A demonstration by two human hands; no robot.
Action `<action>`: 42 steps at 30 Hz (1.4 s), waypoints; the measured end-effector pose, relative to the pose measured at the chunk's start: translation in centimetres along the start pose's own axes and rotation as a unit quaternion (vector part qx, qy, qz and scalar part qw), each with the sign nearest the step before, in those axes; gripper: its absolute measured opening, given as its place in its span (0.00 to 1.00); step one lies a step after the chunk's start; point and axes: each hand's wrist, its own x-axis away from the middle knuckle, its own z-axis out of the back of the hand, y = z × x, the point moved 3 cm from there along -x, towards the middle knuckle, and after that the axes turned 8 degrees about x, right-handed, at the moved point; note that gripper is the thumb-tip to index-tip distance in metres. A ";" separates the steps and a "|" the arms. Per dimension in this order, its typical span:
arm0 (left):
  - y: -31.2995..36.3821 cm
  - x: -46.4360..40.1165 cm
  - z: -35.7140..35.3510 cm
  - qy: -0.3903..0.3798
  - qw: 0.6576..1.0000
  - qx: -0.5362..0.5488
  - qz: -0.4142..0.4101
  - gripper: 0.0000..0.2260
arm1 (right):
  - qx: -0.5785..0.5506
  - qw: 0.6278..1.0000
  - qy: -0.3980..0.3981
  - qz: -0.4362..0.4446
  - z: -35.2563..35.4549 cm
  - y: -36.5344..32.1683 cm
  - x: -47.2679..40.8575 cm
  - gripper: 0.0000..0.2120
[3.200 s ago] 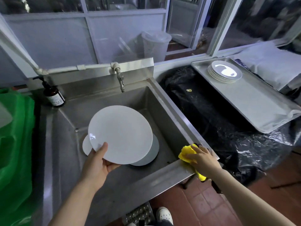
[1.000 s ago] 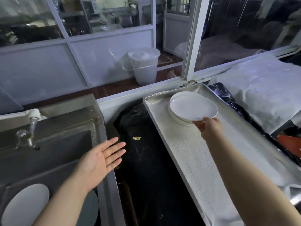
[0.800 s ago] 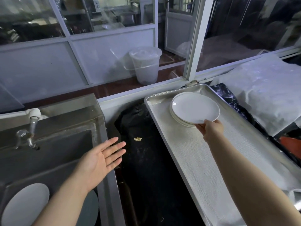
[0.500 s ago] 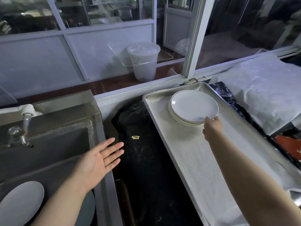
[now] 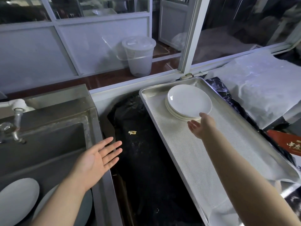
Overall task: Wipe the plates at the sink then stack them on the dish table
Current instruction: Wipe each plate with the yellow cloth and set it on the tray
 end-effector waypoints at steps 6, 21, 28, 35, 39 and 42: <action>0.5 1.6 1.9 0.012 1.000 0.009 -0.005 0.14 | 0.028 0.975 -0.215 -0.052 -3.1 6.2 7.1 0.16; 1.4 13.7 20.7 0.086 0.996 0.012 -0.030 0.12 | 0.195 0.924 -0.305 -0.124 -9.4 28.4 22.5 0.11; 1.4 20.4 33.0 0.124 0.991 0.047 -0.011 0.12 | 0.214 0.922 -0.295 -0.131 -13.0 38.2 29.1 0.10; 2.6 25.8 43.4 0.167 0.978 0.116 -0.040 0.12 | 0.222 0.923 -0.277 -0.151 -16.2 45.8 33.8 0.09; 2.2 27.9 48.0 0.196 0.973 0.099 -0.070 0.12 | 0.264 0.917 -0.257 -0.156 -17.8 49.2 34.5 0.11; 2.0 29.4 50.7 0.225 0.968 0.064 -0.095 0.12 | 0.293 0.914 -0.231 -0.159 -18.8 51.7 34.4 0.12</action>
